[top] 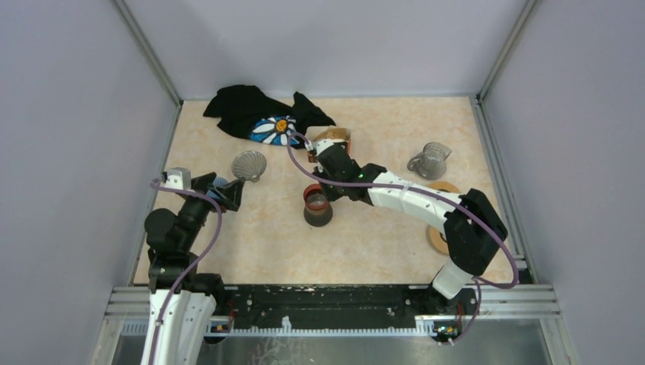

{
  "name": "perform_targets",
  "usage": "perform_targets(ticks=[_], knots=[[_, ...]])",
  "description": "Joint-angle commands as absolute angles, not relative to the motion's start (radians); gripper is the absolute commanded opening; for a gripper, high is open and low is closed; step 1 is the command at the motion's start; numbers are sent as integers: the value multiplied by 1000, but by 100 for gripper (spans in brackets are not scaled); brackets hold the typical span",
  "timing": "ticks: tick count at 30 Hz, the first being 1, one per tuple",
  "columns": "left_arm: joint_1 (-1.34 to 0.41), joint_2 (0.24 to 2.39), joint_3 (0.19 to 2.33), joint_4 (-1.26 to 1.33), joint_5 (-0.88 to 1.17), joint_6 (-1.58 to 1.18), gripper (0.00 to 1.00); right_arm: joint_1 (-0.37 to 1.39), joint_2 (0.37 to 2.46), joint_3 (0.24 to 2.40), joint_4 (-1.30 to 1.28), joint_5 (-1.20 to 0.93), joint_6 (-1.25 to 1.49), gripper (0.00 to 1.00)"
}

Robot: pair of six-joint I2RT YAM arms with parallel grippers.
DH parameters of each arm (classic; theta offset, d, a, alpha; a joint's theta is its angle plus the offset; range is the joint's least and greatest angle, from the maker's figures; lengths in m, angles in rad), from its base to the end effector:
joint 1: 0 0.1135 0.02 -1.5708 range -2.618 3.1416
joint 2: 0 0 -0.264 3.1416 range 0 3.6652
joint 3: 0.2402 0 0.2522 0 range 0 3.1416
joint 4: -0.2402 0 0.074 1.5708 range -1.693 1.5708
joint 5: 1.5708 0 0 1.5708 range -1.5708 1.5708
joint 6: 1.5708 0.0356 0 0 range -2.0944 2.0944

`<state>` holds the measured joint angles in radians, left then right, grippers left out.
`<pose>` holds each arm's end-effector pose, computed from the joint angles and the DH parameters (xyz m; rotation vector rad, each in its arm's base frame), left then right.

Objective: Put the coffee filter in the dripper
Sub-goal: Move the coffee server to the center of the board.

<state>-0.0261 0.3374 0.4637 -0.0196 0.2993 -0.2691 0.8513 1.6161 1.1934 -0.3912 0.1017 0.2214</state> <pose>0.1134 -0.0135 0.3028 0.0664 1.4839 -0.4582 0.2367 0.2647 0.2519 -0.7013 2.3104 0.3849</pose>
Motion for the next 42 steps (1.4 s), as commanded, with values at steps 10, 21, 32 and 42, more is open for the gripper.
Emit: perform_targets(ticks=[10, 21, 32, 42], knots=[[-20, 349, 489, 11, 300, -274, 99, 878, 1621, 1218, -348, 105, 252, 14], [-15, 365, 492, 3, 297, -275, 99, 878, 1560, 1216, -351, 104, 243, 35], [-10, 386, 500, -13, 285, -276, 99, 878, 1388, 1176, -381, 176, 211, 56], [-10, 392, 509, -29, 279, -274, 99, 801, 1191, 1042, -468, 321, 253, 77]])
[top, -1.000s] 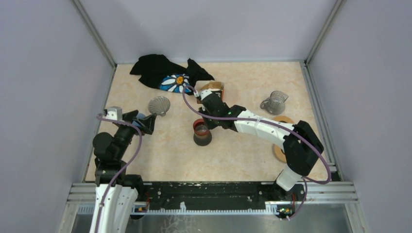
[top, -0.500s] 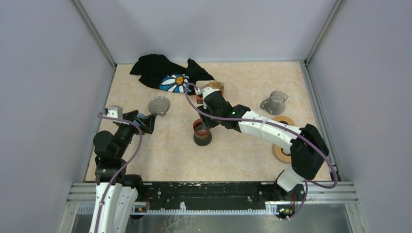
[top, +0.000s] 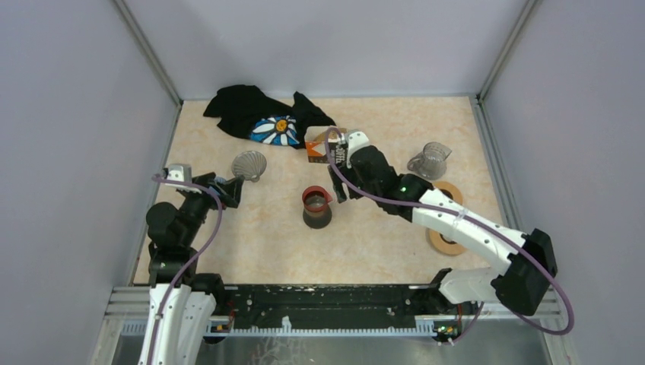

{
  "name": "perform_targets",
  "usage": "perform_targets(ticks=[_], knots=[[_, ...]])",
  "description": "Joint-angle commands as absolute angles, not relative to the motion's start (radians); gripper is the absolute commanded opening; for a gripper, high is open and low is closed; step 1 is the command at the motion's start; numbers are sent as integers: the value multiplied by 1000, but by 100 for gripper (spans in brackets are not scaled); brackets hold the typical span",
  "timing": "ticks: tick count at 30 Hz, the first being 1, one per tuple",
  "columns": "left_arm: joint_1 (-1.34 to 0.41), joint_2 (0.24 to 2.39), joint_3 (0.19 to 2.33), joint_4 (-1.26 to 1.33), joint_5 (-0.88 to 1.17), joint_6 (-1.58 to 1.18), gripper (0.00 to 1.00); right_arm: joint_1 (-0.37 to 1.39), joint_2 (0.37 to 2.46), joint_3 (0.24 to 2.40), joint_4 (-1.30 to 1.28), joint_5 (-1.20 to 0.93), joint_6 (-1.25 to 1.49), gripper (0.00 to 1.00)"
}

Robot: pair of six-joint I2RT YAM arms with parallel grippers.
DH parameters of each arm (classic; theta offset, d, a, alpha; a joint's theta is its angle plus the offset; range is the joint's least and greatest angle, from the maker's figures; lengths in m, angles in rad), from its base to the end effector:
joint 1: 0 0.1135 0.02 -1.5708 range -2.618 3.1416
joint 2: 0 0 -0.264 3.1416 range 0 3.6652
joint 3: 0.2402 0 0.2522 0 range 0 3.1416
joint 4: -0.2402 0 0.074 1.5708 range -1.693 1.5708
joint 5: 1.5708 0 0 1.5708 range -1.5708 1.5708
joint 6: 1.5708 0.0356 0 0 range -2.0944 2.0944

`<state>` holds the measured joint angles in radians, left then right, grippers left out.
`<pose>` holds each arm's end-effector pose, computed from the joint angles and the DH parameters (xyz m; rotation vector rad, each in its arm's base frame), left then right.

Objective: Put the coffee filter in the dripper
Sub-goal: Move the coffee server to the center of the board, then pick up the dripper holder from the center of the board.

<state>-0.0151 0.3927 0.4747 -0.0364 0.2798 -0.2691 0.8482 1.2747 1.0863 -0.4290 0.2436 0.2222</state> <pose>0.1233 -0.0117 0.2993 0.0299 1.5429 -0.4391 0.1938 0.2069 0.3162 -0.5411 2.1202 0.3452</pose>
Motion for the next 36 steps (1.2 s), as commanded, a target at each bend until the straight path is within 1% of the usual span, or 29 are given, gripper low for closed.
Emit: perform_targets(ticks=[1, 9, 20, 25, 32, 36], knots=[[-9, 390, 510, -29, 281, -274, 99, 784, 1170, 1027, -478, 321, 265, 79], [-10, 373, 508, -22, 298, -273, 99, 704, 1053, 923, -554, 426, 364, 92], [-19, 350, 505, -14, 304, -268, 99, 540, 986, 815, -631, 479, 558, 99], [-23, 350, 503, -12, 305, -268, 99, 443, 968, 772, -680, 496, 649, 99], [-26, 347, 503, -11, 303, -267, 99, 267, 976, 695, -680, 396, 720, 99], [-26, 342, 503, -11, 300, -266, 99, 222, 994, 673, -693, 408, 750, 97]])
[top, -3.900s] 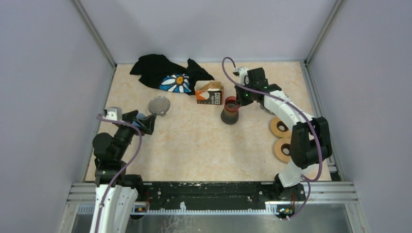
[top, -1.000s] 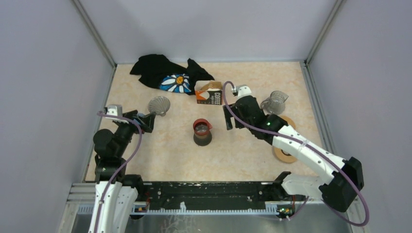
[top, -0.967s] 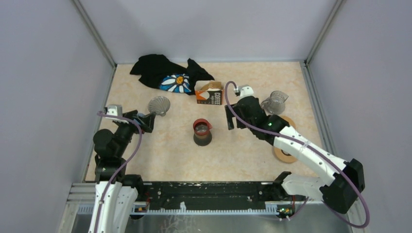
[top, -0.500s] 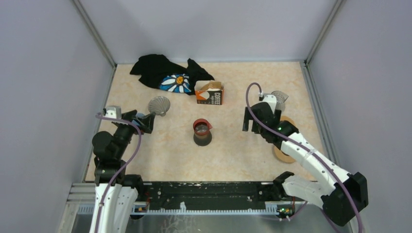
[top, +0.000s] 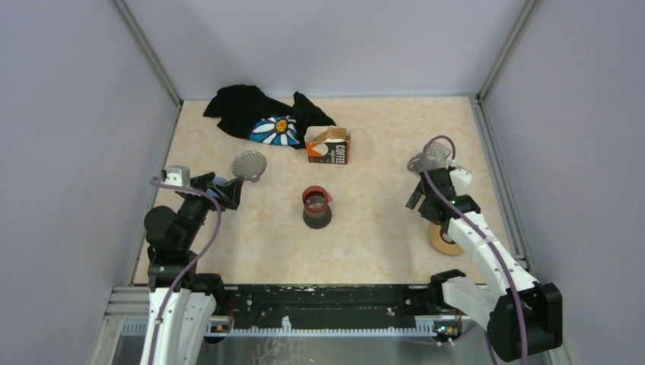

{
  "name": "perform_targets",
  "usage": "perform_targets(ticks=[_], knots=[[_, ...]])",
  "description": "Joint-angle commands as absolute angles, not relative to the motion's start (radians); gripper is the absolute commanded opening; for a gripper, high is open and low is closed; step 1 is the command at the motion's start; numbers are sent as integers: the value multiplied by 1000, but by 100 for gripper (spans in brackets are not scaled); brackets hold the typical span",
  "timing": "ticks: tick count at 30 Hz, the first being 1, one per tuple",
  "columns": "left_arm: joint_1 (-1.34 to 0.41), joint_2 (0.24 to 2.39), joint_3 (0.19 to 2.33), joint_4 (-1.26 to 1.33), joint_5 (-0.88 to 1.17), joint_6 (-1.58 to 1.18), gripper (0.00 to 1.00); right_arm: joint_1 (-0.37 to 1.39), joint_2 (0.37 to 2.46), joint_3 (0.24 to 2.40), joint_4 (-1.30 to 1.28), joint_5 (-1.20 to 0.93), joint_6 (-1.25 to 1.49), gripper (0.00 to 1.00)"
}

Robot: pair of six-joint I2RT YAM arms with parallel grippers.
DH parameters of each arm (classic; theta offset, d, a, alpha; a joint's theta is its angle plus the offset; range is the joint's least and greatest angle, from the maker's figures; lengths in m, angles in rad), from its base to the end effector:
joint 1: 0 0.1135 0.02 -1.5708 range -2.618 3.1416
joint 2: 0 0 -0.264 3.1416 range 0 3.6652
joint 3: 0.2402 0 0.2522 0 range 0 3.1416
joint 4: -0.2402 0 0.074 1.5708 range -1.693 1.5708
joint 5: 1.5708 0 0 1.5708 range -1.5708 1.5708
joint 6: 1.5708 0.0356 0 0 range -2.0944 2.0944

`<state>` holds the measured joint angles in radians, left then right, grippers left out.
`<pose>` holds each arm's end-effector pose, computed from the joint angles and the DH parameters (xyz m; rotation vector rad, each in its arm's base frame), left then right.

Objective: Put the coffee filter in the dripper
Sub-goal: Pick up the dripper holder from the center of the board.

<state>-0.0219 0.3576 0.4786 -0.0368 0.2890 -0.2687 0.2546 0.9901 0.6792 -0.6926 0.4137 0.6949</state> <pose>0.1161 -0.0127 0.3041 0.0506 1.5055 -0.4486 0.1817 0.0325 0.2265 0.6821 2.3610 -0.1310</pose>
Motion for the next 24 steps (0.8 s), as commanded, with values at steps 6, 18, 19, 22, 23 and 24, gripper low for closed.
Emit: perform_targets(ticks=[6, 18, 19, 22, 23, 24], knots=[[-26, 336, 504, -12, 293, -265, 99, 146, 1042, 650, -700, 381, 776, 96], [-26, 331, 502, -11, 292, -266, 99, 85, 1121, 603, -618, 363, 746, 79], [-26, 331, 502, -12, 290, -264, 99, 83, 1125, 596, -609, 362, 746, 78], [-25, 329, 502, -12, 290, -263, 99, 78, 1139, 585, -588, 362, 744, 74], [-25, 329, 502, -12, 289, -262, 99, 76, 1144, 583, -583, 364, 742, 73], [-26, 331, 502, -12, 289, -264, 99, 74, 1148, 582, -578, 367, 739, 72]])
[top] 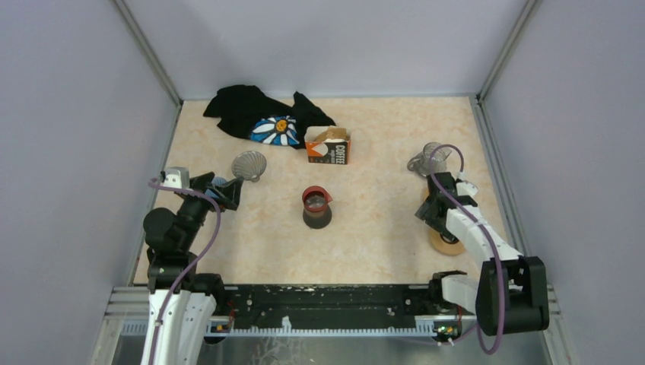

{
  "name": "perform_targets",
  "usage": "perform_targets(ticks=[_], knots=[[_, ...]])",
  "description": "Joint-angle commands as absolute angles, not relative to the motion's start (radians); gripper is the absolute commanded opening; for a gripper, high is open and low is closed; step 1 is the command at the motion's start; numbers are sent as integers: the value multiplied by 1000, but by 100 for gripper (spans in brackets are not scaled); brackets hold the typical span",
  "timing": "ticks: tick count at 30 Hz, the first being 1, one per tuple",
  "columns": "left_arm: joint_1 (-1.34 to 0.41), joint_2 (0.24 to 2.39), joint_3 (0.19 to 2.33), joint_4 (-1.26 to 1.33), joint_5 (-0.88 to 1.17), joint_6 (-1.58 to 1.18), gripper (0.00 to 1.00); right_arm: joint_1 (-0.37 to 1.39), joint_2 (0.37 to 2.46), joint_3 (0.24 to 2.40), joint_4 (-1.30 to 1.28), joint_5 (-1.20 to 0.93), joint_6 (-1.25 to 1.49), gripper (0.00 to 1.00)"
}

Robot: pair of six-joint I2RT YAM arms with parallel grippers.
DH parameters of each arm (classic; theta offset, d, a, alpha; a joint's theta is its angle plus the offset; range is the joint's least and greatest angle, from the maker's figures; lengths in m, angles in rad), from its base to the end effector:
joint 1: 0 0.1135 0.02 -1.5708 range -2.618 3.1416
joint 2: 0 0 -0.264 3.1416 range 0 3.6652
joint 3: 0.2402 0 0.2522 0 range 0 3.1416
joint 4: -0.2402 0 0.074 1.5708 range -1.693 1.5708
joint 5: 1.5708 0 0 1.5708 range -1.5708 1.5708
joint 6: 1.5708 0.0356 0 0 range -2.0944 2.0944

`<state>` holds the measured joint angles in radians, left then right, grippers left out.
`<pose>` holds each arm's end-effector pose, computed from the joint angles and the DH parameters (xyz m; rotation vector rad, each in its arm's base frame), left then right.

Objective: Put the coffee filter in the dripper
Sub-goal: Pick up the dripper holder from the center of the board.

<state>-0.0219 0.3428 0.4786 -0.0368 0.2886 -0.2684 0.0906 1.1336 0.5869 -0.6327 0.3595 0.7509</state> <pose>0.1133 -0.0126 0.3055 0.0535 1.4908 -0.4470 0.1900 0.0047 0.1774 0.9432 2.4598 -0.2235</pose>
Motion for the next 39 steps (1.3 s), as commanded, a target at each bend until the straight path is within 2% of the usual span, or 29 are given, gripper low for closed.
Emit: perform_targets(ticks=[1, 11, 26, 33, 39], knots=[[-25, 331, 502, -12, 291, -263, 99, 71, 1153, 580, -574, 369, 736, 71], [-25, 335, 500, -10, 290, -263, 99, 48, 1190, 549, -520, 323, 727, 65], [-26, 346, 498, -3, 297, -264, 99, 46, 1139, 552, -564, 219, 696, 33], [-25, 348, 497, -3, 298, -264, 99, 88, 1084, 570, -592, 171, 674, 31], [-24, 351, 498, -3, 300, -265, 99, 248, 1073, 639, -644, 239, 687, 29]])
